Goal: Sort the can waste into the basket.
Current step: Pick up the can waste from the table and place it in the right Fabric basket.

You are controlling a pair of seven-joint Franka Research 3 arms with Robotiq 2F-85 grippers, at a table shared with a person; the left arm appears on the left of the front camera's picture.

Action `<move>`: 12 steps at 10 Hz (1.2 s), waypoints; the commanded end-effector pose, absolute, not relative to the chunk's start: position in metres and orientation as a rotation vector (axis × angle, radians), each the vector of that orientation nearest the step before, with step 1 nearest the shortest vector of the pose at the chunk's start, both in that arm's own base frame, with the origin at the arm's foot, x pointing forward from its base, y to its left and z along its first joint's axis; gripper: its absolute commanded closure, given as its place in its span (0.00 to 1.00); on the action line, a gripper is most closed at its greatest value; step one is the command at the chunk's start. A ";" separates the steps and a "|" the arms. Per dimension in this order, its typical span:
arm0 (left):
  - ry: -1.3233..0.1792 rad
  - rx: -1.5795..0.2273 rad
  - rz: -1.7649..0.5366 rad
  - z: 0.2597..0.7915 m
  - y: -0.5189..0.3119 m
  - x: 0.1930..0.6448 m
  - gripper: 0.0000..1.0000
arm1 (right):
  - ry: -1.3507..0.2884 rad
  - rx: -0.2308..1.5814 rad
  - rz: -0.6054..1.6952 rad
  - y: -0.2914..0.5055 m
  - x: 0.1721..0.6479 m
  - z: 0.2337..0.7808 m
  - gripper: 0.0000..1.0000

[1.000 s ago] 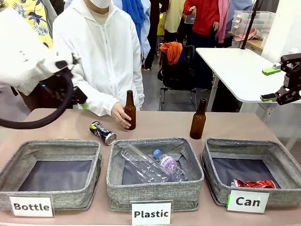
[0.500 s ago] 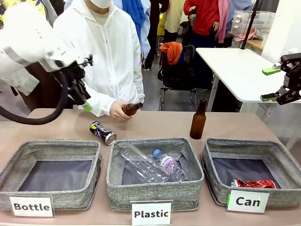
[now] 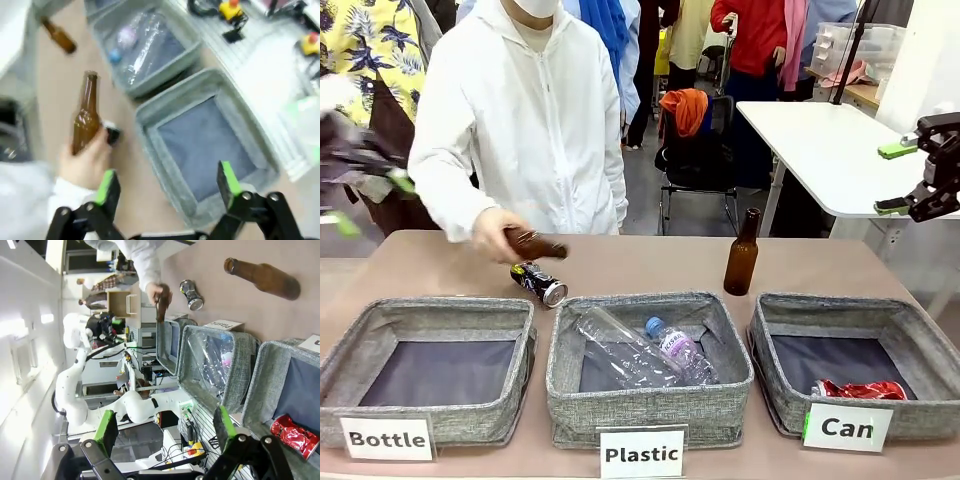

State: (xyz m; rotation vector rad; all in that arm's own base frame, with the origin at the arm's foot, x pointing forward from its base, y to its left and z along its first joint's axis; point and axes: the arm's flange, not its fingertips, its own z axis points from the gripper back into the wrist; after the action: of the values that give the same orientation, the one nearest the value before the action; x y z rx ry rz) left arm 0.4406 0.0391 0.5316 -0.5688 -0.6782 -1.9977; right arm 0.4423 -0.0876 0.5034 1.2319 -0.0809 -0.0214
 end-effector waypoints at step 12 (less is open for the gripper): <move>-1.516 -1.109 -1.433 0.413 0.288 0.334 0.00 | -0.083 1.230 0.004 -0.090 0.442 0.505 0.00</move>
State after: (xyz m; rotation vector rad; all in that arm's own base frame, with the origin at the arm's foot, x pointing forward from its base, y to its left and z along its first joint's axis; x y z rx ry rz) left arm 0.3046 0.2512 0.4326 -1.1163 -1.5516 -1.3934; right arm 0.4423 -0.0880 0.5035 1.2327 -0.0801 -0.0213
